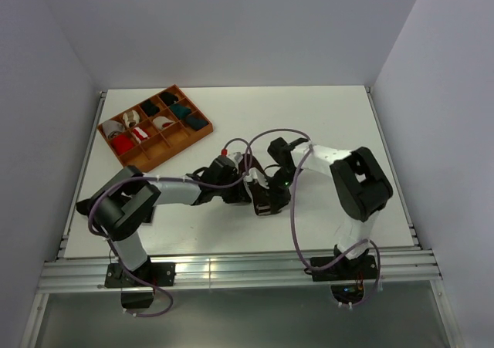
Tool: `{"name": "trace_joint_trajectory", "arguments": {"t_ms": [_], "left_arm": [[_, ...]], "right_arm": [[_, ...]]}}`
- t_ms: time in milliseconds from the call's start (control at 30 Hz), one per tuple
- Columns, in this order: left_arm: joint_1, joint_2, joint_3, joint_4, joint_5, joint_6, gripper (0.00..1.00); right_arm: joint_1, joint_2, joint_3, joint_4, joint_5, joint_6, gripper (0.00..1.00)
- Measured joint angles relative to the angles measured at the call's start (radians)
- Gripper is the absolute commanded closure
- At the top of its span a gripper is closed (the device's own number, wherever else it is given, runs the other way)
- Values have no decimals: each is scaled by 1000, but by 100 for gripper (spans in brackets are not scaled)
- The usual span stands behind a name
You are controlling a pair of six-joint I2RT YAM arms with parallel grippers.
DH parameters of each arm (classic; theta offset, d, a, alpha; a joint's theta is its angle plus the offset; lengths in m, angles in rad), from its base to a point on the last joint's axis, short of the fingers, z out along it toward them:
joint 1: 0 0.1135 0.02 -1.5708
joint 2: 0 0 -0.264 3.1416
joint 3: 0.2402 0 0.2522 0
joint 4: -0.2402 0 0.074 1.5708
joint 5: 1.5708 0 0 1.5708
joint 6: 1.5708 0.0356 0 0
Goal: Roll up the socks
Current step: Roll the sock at the center of the board.
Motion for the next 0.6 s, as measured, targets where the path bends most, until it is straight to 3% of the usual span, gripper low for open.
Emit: {"name": "trace_joint_trajectory", "arguments": {"t_ms": [67, 300, 600], "left_arm": [[0, -30, -38, 23, -45, 4, 92], [-7, -144, -184, 124, -129, 26, 65], [-44, -177, -315, 359, -137, 41, 52]], "right_arm": [[-1, 63, 60, -76, -19, -2, 78], [-1, 217, 206, -234, -59, 24, 78], [-1, 299, 276, -293, -82, 113, 79]]}}
